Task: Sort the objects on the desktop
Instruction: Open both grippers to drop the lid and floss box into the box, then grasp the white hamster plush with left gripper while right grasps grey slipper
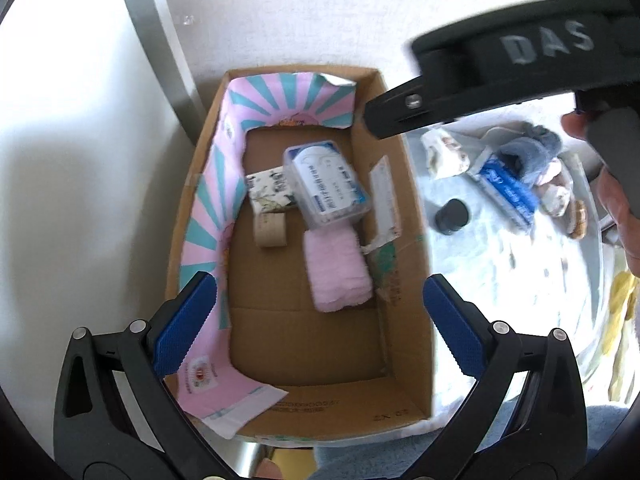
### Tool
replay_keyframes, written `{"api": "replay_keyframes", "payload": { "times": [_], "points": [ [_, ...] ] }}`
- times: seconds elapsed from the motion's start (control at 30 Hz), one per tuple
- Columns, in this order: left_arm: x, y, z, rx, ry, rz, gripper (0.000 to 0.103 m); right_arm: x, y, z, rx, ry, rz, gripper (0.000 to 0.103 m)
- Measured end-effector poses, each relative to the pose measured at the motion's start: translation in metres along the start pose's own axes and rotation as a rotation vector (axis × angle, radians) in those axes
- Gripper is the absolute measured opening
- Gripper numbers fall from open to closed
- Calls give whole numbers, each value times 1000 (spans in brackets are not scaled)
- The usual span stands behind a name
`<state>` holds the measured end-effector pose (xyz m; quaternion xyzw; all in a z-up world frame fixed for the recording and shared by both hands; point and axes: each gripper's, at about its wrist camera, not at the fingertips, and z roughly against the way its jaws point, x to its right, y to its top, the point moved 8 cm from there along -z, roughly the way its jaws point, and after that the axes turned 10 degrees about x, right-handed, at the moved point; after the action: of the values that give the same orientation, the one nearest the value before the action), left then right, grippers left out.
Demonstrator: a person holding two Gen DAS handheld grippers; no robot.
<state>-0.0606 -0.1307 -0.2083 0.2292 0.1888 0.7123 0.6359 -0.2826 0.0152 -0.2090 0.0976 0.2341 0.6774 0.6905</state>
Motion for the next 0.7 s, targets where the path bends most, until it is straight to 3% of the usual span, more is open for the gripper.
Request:
{"api": "replay_keyframes", "payload": {
  "times": [0.27,0.7],
  "points": [
    [13,5,18,26,-27,1,103,27,-7,51,113,-42,-12,87],
    [50,38,44,122,-58,13,103,105,-55,113,177,-126,-128,87]
  ]
}}
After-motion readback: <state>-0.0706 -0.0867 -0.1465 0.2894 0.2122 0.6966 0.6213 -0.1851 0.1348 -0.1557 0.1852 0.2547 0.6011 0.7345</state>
